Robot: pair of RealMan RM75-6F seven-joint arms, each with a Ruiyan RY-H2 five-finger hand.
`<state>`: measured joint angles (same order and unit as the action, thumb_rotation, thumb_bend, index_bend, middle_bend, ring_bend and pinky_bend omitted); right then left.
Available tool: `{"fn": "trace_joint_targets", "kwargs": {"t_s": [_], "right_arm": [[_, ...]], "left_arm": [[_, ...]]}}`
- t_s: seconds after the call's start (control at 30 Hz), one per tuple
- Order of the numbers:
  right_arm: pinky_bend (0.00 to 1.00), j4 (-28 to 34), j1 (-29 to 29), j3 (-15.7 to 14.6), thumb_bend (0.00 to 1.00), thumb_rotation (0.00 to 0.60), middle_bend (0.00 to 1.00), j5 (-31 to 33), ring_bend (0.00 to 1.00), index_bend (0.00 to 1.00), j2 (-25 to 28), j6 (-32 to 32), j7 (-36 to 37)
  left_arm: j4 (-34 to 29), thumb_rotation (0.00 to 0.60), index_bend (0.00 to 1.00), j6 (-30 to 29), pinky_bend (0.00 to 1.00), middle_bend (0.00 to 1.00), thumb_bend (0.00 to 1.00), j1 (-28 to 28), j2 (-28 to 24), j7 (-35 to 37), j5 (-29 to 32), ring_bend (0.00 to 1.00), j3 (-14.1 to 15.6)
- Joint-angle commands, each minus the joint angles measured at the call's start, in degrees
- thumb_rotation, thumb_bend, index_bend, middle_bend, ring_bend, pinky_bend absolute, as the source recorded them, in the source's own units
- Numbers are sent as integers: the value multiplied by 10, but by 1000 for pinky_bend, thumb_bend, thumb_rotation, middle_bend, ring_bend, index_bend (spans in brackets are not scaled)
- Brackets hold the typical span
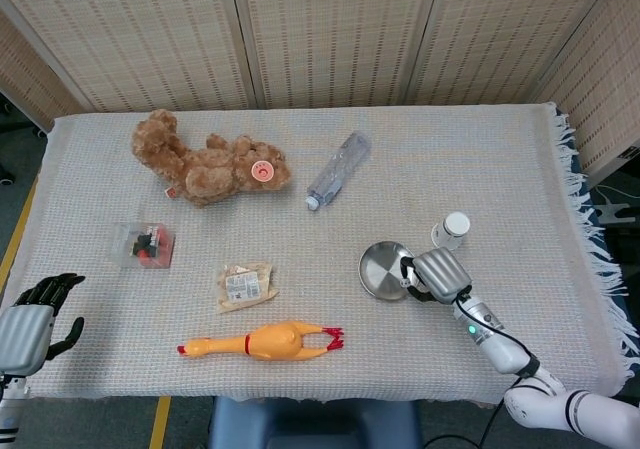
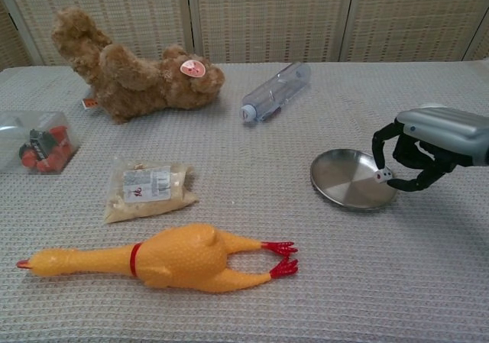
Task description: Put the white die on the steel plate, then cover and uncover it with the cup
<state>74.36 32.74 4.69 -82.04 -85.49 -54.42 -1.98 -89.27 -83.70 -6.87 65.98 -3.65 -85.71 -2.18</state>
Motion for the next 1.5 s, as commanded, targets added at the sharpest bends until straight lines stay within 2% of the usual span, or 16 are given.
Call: {"fn": "trace_joint_targets", "kwargs": {"t_s": [0.03, 0.3, 0.47, 0.53, 0.6, 0.67, 0.77, 0.83, 0.93, 1.37, 1.5], "right_arm": [[1000, -22, 12, 9, 220, 600, 893, 14, 785, 562, -21, 14, -4], [1000, -41, 16, 5, 208, 600, 893, 1, 771, 430, -31, 4, 19], [998, -39, 6, 7, 188, 600, 883, -14, 687, 389, -25, -44, 3], [967, -30, 3, 8, 179, 600, 793, -15, 590, 377, -20, -53, -6], [870, -25, 1, 10, 172, 600, 636, -19, 447, 364, -15, -67, -17], [667, -32, -1, 13, 165, 600, 485, -23, 310, 350, -16, -83, -28], [385, -56, -2, 22, 146, 600, 339, -17, 158, 309, -22, -96, -50], [250, -71, 0, 30, 123, 600, 253, -7, 71, 249, -26, -95, -57], [143, -92, 5, 41, 113, 600, 169, 8, 2, 186, -30, -87, -48], [119, -177, 13, 54, 113, 600, 155, 46, 0, 176, -49, -49, -8], [163, -204, 15, 55, 113, 600, 156, 54, 0, 183, -57, -35, 19]], "left_arm": [[2, 600, 200, 1, 305, 176, 398, 0, 0, 2, 2, 167, -1], [1, 600, 200, 3, 305, 176, 398, -1, -1, 3, 1, 167, 0], [1, 600, 200, 4, 305, 175, 397, -1, -1, 3, 3, 166, -1], [1, 600, 200, 5, 305, 176, 398, -1, 0, 2, 4, 166, 0], [1, 600, 200, 5, 306, 176, 398, -1, 0, 0, 3, 167, 0], [0, 600, 200, 4, 305, 176, 398, -1, 0, -1, 2, 167, 1], [-1, 600, 200, 3, 305, 176, 398, -1, 0, -1, 1, 167, 1], [-1, 600, 200, 4, 306, 176, 398, -1, 0, -2, 1, 167, 1], [-1, 600, 200, 5, 305, 176, 398, -1, 0, -3, 2, 167, 1], [-1, 600, 200, 5, 305, 176, 398, -1, 1, -4, 2, 167, 1], [-1, 600, 200, 5, 306, 177, 399, -1, 1, -5, 2, 167, 1]]}}
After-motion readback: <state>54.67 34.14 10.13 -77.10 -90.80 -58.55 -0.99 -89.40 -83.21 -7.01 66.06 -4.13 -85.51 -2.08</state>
